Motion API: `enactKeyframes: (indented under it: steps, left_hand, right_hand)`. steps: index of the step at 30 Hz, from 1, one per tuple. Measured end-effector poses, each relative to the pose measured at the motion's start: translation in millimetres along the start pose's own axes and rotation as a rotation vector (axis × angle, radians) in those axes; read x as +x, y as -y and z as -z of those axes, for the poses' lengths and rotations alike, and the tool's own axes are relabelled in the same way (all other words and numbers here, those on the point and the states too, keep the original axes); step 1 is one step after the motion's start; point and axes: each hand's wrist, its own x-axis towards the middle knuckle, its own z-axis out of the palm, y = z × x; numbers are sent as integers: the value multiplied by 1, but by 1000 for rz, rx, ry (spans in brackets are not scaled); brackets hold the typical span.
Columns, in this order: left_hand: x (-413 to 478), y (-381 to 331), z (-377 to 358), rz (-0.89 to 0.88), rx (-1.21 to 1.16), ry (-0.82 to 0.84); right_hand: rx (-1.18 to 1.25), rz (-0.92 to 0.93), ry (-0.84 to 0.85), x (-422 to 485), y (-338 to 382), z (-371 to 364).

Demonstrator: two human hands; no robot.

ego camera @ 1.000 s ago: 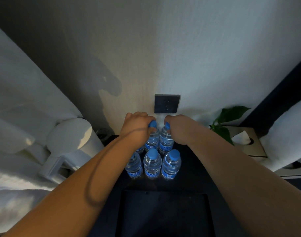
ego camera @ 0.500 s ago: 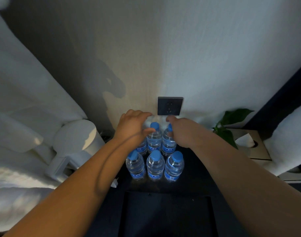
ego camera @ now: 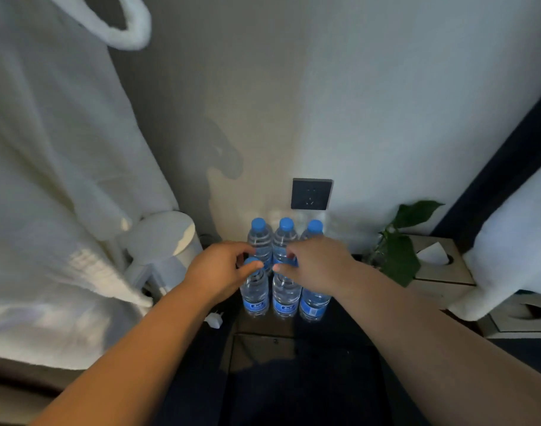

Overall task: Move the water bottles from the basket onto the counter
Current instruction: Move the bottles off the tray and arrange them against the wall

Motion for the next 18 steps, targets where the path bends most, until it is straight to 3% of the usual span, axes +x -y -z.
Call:
enactKeyframes:
  steps: [4, 18]
  left_hand:
    - [-4, -5, 6, -83, 18, 107]
    - [7, -18, 2, -56, 139, 86]
  right_hand:
    - [-99, 30, -17, -6, 6, -5]
    - [-122, -54, -106, 1, 10, -24]
